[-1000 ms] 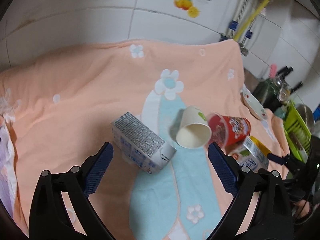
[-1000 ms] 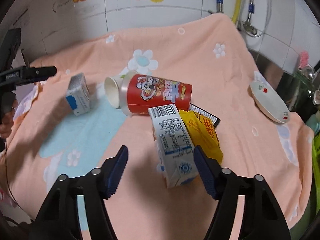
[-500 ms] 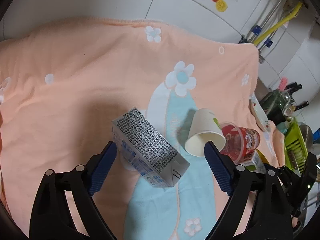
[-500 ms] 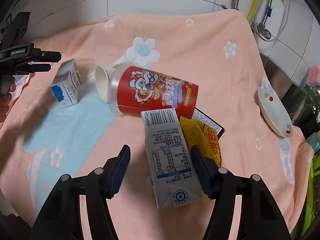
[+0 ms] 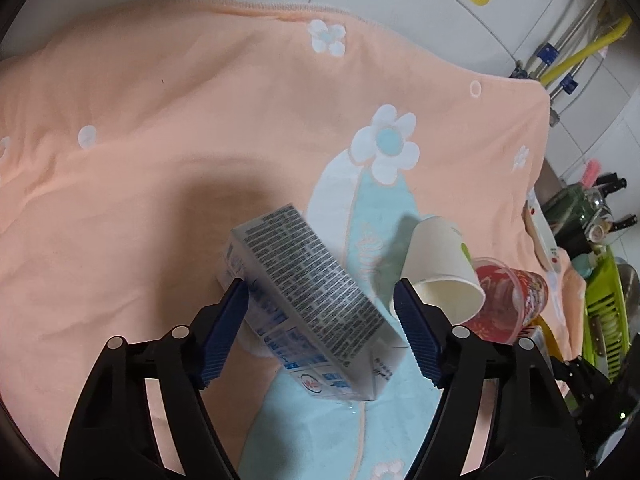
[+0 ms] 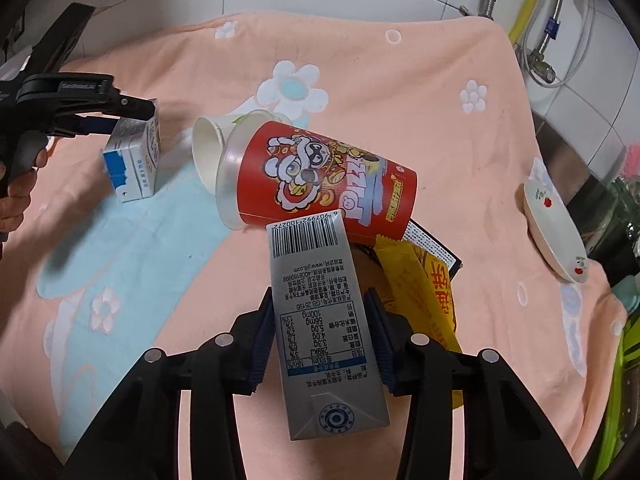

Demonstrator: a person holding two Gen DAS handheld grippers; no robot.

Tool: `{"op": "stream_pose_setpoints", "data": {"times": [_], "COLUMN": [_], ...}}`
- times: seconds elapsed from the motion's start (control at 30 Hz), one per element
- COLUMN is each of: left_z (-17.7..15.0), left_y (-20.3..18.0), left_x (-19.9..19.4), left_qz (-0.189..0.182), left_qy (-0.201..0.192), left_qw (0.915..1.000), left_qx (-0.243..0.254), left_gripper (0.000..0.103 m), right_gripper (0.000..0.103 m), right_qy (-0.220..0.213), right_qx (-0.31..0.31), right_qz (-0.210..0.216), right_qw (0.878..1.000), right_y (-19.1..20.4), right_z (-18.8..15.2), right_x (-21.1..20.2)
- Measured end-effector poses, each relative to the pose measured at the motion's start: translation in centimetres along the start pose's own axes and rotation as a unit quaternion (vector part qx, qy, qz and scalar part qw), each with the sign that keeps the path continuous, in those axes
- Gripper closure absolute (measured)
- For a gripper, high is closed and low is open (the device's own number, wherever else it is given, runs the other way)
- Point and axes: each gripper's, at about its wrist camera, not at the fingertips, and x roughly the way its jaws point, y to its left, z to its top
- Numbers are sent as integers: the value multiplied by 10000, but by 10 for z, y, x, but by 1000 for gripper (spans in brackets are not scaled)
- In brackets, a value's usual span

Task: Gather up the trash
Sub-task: 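Return both tools to the towel toward the two milk cartons, then grasp the grey milk carton with the left tool while the right tool grasps the white carton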

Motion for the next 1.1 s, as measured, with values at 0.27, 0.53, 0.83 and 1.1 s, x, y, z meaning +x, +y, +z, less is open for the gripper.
{"op": "stream_pose_setpoints", "data": {"times": [0.27, 0.53, 0.83, 1.1], "left_z": [-1, -10, -33, -62], "left_y": [6, 4, 3, -16], "left_x": [8, -7, -34, -66], "left_qz": [74, -222, -627, -1076], "left_qy": [121, 218, 273, 283], "left_qw": [9999, 9995, 9975, 9922], "left_qx": [-86, 57, 181, 558], "left_gripper": [36, 57, 59, 60], "right_gripper": [65, 65, 65, 65], "right_qy": [-228, -466, -771, -979], "right_qx": [211, 464, 763, 1050], "right_qz": [114, 284, 469, 444], "right_qw": [9995, 9974, 9930, 9886], "right_y": [6, 13, 25, 29], "right_z": [-10, -19, -43, -74], "right_x": [-20, -41, -76, -107]}}
